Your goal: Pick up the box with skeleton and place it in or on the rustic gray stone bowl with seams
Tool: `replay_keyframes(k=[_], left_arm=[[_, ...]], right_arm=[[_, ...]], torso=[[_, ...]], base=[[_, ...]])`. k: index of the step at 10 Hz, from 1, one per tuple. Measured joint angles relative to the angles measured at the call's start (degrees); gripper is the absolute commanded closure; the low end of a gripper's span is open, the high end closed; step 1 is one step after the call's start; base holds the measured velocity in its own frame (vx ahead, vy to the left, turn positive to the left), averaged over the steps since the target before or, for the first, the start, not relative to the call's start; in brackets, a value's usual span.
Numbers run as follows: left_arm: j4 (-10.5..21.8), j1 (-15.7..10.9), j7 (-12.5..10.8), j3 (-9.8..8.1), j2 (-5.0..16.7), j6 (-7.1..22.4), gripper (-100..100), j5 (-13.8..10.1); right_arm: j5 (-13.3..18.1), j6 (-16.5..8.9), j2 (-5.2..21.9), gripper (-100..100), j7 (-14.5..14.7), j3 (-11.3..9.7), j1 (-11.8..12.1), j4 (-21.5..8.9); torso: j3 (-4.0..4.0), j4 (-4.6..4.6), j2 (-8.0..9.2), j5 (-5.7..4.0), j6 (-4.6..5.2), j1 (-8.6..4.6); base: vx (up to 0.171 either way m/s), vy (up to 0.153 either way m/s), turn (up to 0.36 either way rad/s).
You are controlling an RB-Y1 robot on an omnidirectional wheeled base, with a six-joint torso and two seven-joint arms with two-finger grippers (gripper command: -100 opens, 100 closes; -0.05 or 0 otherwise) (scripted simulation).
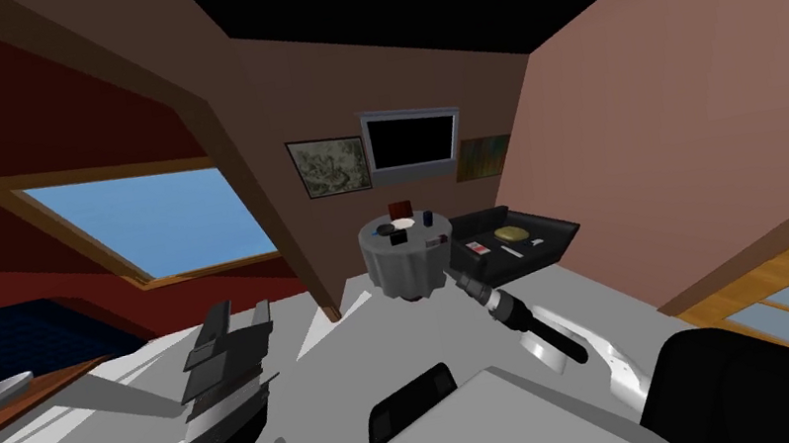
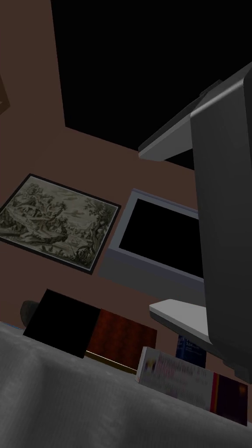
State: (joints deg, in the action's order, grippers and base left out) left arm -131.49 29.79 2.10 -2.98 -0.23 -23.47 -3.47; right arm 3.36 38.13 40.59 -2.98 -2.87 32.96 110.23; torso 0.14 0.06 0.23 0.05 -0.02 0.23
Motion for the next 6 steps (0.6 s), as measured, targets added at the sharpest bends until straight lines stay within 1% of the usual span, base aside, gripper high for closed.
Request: replay_keyframes(k=[1,2,3,4,5,6], left_arm=[[0.0,0.0,0.0,0.0,0.0,0.0,0,0.0],[0.0,0.0,0.0,-0.01,0.0,0.0,0,0.0],[0.0,0.0,0.0,0.0,0.0,0.0,0,0.0],[0.0,0.0,0.0,-0.01,0.0,0.0,0,0.0],[0.0,0.0,0.0,-0.01,0.0,0.0,0,0.0],[0.0,0.0,0.0,0.0,0.0,0.0,0,0.0]], right_arm=[[0.3,0.6,1.7,-100,0.0,0.0,0.1,-0.8],[0.3,0.8,3.2,-100,-0.1,0.0,0.1,-1.0],[0.8,1.3,5.1,-100,-0.3,0.1,0.3,-2.1],[1.1,1.8,6.9,-100,-0.3,0.1,0.4,-2.8],[1.3,2.0,8.0,-100,-0.2,-0.1,0.3,-3.1],[1.9,3.1,9.6,-100,-0.2,-0.3,0.4,-5.1]], torso=[[-0.01,0.0,-0.02,0.01,0.02,-0.05],[-0.05,-0.01,-0.1,-0.02,0.03,-0.18],[-0.06,-0.02,-0.11,-0.02,-0.01,-0.13],[-0.06,-0.02,-0.1,-0.02,0.03,-0.14],[-0.07,-0.02,-0.14,-0.03,0.03,-0.18],[-0.07,-0.03,-0.11,-0.02,-0.01,-0.09]], base=[[-0.028,0.017,-0.002],[-0.036,0.042,0.167],[-0.041,0.04,0.072],[-0.023,0.023,-0.018],[-0.039,0.058,0.156],[-0.043,0.056,0.105]])
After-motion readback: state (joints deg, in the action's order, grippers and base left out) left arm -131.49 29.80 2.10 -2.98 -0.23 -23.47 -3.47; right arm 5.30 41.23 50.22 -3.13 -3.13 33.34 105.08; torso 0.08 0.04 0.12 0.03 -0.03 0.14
